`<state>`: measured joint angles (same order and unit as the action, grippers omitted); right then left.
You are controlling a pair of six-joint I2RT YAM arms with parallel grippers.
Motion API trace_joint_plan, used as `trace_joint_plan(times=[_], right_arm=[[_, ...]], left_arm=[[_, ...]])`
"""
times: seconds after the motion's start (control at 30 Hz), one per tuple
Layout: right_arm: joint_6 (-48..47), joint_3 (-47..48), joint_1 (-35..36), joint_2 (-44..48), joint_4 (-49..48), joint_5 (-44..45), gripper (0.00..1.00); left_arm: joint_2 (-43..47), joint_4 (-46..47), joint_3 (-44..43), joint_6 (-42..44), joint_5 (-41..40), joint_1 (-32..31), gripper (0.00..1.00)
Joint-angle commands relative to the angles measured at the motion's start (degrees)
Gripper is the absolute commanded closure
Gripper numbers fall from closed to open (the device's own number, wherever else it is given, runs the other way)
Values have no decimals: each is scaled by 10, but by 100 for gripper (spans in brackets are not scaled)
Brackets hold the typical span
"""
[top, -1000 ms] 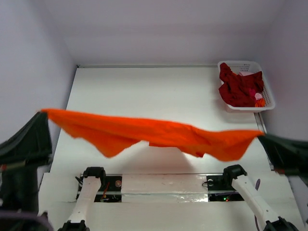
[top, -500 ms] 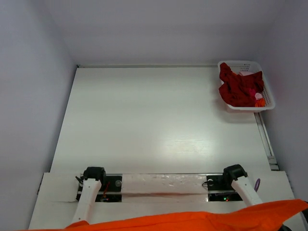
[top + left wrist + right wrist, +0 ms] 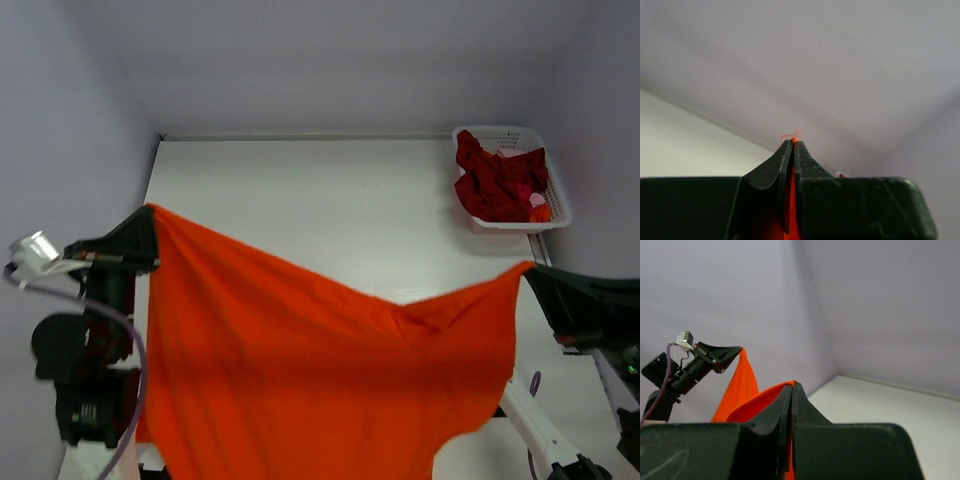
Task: Fold and stack the t-shirts
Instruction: Flatten the tshirt out
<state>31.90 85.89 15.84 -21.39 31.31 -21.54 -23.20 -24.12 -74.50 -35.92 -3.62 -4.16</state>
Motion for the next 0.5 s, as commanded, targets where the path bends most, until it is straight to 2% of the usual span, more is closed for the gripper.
trace_joint_plan(times=[0.0,0.3,0.47], right_arm=[[-45,-38,1,-36,-32,41,100],[-61,-142,1,-119,-99,77,100],[-71,-165,1,-190,-132,96,100]], left_arm=[[-49,91,48,14,-35,-2,100],[-220,160,113,21,-75,-2,100],[-327,150,83,8,-106,-2,100]])
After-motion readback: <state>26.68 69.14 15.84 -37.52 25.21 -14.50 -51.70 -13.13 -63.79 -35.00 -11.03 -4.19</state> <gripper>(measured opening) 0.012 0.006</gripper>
